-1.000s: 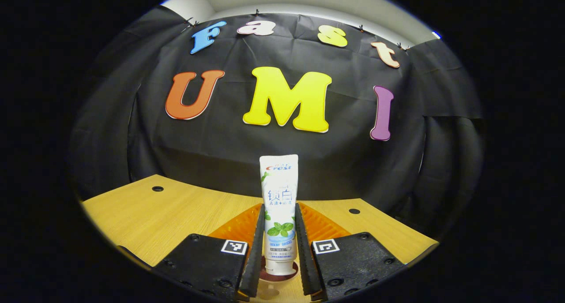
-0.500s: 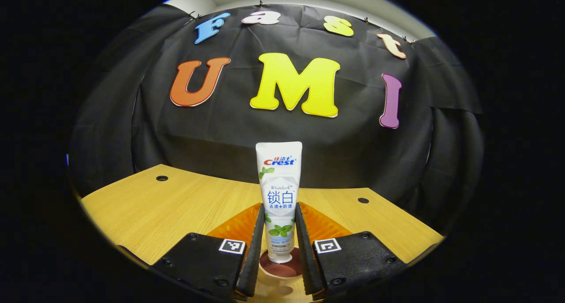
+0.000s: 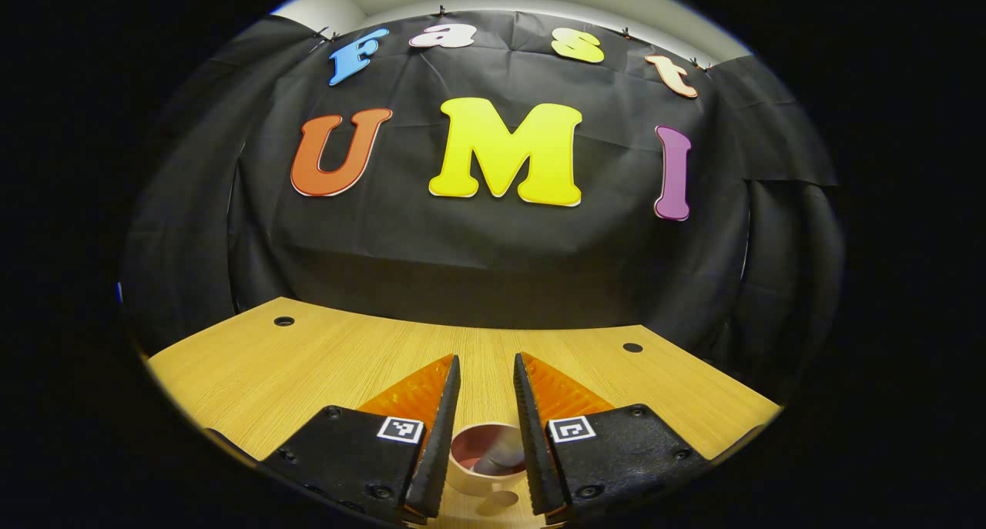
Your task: Put the toothbrush and toothpaste on the desktop into the cup, then pick up the cup and place it on the coaster on the desktop.
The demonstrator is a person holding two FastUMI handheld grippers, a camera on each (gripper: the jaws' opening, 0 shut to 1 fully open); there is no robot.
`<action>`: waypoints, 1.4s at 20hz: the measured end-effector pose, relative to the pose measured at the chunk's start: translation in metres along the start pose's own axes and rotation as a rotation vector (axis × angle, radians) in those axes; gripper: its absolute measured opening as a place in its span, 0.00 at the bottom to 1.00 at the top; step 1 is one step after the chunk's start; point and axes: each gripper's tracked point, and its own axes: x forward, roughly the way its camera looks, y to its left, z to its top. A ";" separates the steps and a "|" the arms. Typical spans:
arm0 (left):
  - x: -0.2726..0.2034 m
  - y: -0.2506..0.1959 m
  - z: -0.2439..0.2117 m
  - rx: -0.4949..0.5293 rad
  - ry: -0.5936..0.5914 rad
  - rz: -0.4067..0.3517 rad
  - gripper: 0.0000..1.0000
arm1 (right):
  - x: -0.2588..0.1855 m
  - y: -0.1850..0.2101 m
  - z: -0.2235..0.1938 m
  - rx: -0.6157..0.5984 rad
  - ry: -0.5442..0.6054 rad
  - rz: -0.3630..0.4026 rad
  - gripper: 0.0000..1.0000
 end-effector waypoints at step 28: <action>-0.098 0.135 0.013 0.079 -0.063 0.180 0.95 | 0.192 0.204 0.148 -0.032 -0.468 0.468 0.03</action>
